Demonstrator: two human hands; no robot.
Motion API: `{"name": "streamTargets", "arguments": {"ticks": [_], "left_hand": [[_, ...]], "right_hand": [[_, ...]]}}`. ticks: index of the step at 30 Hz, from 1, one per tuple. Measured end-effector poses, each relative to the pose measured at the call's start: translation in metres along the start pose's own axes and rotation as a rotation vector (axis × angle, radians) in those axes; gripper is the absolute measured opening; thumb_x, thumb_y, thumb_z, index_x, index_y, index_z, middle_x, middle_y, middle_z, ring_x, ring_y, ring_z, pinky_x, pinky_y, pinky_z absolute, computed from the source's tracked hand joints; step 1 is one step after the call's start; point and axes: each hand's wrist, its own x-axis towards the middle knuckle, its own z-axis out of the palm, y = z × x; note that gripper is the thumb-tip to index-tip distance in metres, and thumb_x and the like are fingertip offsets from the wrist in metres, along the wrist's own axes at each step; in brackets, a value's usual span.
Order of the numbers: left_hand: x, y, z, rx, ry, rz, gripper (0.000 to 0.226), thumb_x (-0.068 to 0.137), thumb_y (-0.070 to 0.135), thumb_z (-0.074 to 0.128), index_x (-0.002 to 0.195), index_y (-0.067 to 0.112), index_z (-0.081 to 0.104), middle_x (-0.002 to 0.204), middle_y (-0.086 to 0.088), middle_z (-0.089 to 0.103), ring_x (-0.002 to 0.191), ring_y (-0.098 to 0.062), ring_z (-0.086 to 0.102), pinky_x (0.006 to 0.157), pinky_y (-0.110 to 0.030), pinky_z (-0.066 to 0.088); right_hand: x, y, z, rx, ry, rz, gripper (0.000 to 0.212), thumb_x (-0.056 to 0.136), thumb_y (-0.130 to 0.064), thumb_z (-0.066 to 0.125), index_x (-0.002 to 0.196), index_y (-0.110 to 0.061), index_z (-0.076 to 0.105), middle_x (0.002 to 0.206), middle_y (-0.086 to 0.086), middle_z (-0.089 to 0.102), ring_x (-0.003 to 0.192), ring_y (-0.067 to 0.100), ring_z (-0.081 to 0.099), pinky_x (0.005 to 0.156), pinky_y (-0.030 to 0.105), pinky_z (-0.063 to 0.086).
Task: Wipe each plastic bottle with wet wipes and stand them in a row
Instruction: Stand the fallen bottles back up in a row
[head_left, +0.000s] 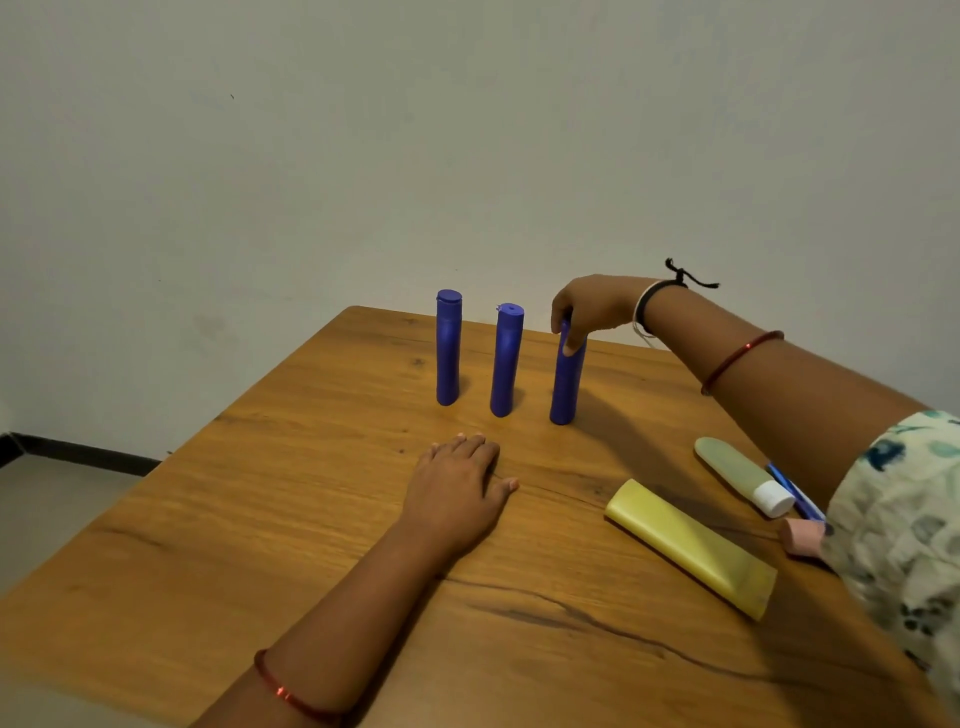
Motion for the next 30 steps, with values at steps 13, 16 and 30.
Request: {"name": "streamTargets", "arguments": {"ticks": [13,16,30], "left_hand": [[0.002,-0.001,0.001,0.007,-0.006,-0.013,0.058,0.096,0.054,0.038,0.146,0.027,0.032,0.155,0.004,0.030,0.145,-0.014,0.021,0.119,-0.038,0.015],[0.001,0.000,0.001,0.004,-0.013,-0.013,0.058,0.096,0.055,0.038,0.146,0.028,0.032,0.155,0.004,0.030,0.145,-0.013,0.021,0.120,-0.039,0.015],[0.000,-0.001,0.000,0.003,-0.005,-0.004,0.057,0.096,0.053,0.038,0.146,0.027,0.033,0.155,0.003,0.031,0.144,-0.013,0.022,0.118,-0.037,0.015]], "right_hand": [[-0.009,0.023,0.023,0.314,0.154,-0.070,0.038,0.082,-0.009,0.069,0.118,-0.010,0.058,0.120,0.008,0.058,0.107,0.023,0.052,0.087,0.030,0.041],[-0.010,0.024,0.024,0.335,0.155,-0.070,0.041,0.082,-0.007,0.068,0.121,-0.010,0.057,0.123,0.009,0.057,0.110,0.023,0.052,0.088,0.030,0.041],[-0.037,0.028,0.020,0.483,0.302,-0.013,0.087,0.075,-0.014,0.077,0.145,-0.019,0.026,0.148,0.010,0.034,0.133,0.026,0.036,0.104,0.038,0.036]]}}
